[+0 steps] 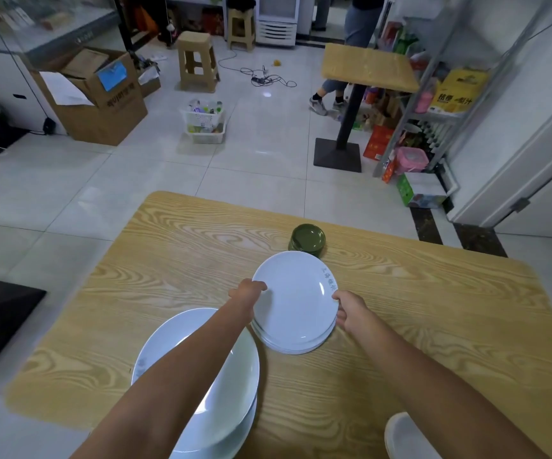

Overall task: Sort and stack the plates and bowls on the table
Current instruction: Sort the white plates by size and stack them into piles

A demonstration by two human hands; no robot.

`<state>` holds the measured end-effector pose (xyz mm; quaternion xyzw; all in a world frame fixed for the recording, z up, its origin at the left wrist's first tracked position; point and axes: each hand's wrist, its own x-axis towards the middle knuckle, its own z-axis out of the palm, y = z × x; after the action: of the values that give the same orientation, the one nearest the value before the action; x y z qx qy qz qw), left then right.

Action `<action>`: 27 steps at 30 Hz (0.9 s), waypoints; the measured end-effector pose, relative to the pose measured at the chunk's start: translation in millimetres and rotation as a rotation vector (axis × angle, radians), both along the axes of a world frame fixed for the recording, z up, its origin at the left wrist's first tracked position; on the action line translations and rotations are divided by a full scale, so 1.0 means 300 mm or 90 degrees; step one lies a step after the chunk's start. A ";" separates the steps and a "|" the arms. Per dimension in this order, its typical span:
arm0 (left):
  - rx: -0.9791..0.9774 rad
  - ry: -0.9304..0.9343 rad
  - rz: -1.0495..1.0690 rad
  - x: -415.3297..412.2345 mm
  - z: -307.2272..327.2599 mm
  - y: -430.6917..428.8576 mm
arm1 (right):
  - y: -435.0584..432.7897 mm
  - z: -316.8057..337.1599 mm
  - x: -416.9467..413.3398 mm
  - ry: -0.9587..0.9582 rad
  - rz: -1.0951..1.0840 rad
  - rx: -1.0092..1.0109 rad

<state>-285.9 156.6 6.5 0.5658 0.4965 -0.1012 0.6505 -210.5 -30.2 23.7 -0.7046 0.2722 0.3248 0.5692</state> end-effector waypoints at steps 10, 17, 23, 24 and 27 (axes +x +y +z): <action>0.003 -0.010 -0.003 -0.012 -0.016 -0.005 | -0.019 0.007 -0.013 0.018 0.012 -0.010; 0.174 -0.023 -0.078 -0.028 0.003 -0.011 | -0.044 -0.004 -0.037 -0.029 0.012 -0.025; 0.543 -0.034 -0.276 -0.129 0.006 0.056 | -0.084 -0.002 -0.072 -0.212 0.281 -0.314; 0.580 -0.029 -0.291 -0.156 0.012 0.072 | -0.094 0.002 -0.082 -0.252 0.336 -0.362; 0.680 0.007 -0.307 -0.250 0.044 0.110 | -0.121 -0.006 -0.105 -0.359 0.459 -0.457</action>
<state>-360.9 189.5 19.5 0.9116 0.3394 0.0149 0.2314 -242.1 -66.4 21.9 -0.9609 -0.0541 0.1850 0.1989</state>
